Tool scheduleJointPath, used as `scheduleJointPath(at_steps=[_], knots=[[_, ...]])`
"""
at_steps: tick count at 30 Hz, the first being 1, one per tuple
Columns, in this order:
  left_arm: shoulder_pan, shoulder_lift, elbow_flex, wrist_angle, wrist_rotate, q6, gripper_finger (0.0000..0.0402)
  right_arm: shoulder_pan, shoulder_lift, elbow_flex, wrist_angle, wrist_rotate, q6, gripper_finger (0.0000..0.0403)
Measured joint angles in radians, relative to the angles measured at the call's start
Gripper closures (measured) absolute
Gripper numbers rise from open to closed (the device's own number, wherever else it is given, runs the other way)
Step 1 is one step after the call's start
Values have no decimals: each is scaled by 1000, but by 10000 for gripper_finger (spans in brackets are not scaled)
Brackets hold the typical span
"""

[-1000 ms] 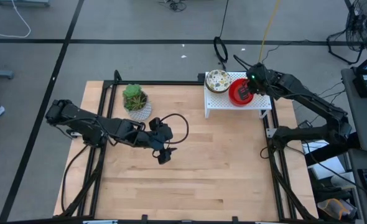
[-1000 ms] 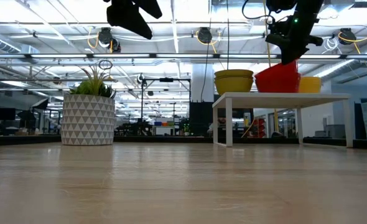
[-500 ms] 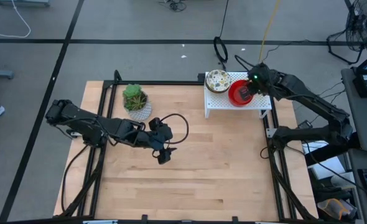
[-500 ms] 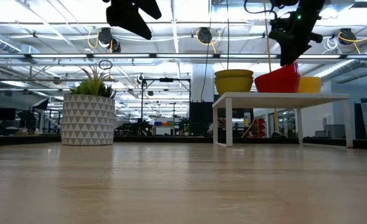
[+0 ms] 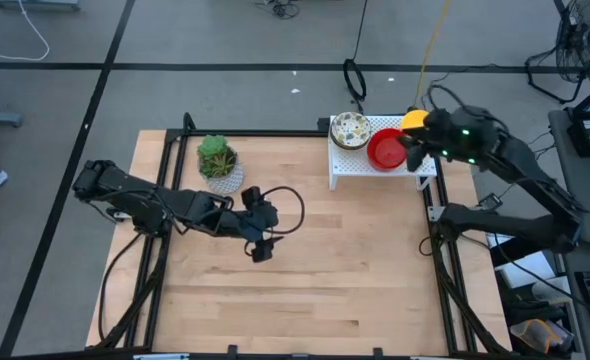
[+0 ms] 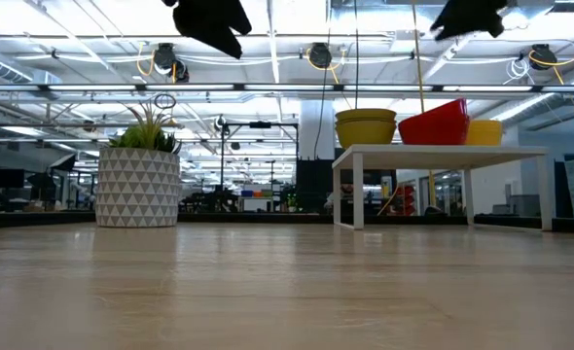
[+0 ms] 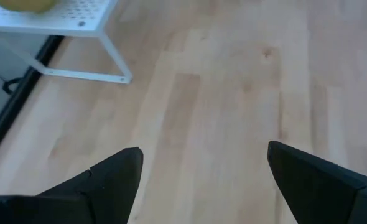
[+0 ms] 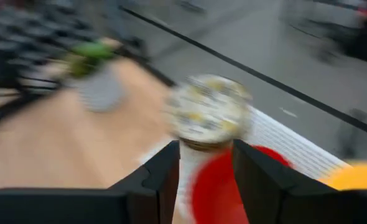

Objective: Pick & Place Mini bowls
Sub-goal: Return to Home Position

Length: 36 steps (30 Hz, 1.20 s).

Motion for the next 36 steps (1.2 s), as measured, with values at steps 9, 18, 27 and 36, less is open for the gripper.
scheduleJointPath(at_steps=[9,18,27,36], knots=[[-7,-144,-1,-199,-128,-124,53,70,-185,-143,130,-134,-6,277],[-96,-383,-51,-315,-259,-245,53,129,-384,-554,531,-249,99,277],[-197,-589,-185,-324,-424,-403,53,183,-409,-756,762,-293,112,277],[-254,-777,-375,-319,-602,-543,53,270,-409,-961,1072,-295,186,269]])
